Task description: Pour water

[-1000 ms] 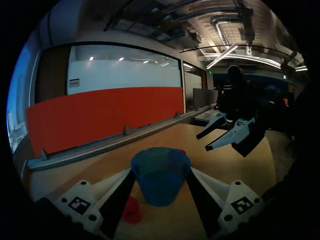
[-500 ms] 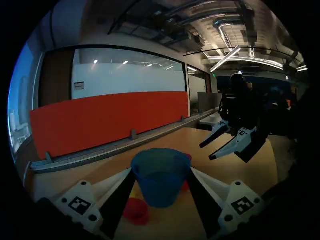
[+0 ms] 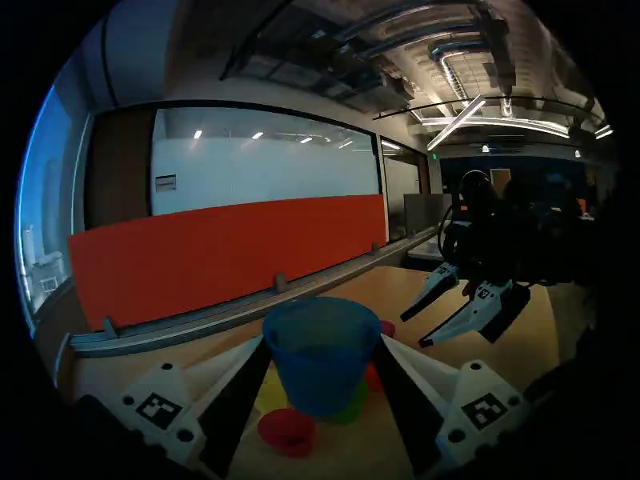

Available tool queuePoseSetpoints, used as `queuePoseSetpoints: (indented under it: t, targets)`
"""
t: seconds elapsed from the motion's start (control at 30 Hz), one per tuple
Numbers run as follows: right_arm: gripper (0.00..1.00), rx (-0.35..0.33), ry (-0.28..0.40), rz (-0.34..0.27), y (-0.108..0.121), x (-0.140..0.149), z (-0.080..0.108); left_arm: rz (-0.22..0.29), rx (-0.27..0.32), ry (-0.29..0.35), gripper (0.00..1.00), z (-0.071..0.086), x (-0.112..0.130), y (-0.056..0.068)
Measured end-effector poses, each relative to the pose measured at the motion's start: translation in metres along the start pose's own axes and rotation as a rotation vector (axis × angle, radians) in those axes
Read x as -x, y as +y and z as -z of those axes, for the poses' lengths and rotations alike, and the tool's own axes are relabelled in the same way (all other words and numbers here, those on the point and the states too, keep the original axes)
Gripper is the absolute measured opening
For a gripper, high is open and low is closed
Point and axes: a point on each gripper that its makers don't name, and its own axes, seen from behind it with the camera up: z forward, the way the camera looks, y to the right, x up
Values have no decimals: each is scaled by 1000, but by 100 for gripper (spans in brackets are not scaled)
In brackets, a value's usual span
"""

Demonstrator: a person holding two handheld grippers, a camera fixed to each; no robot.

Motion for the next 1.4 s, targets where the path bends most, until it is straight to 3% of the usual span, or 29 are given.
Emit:
queuePoseSetpoints:
  t: [0.67,1.4]
  targets:
    - [100,-70,-17,36,-13,0,-34,12,-36,32,85,9,-33,-12]
    - [100,-124,-65,50,-26,6,-81,13,-62,39,85,15,-47,-27]
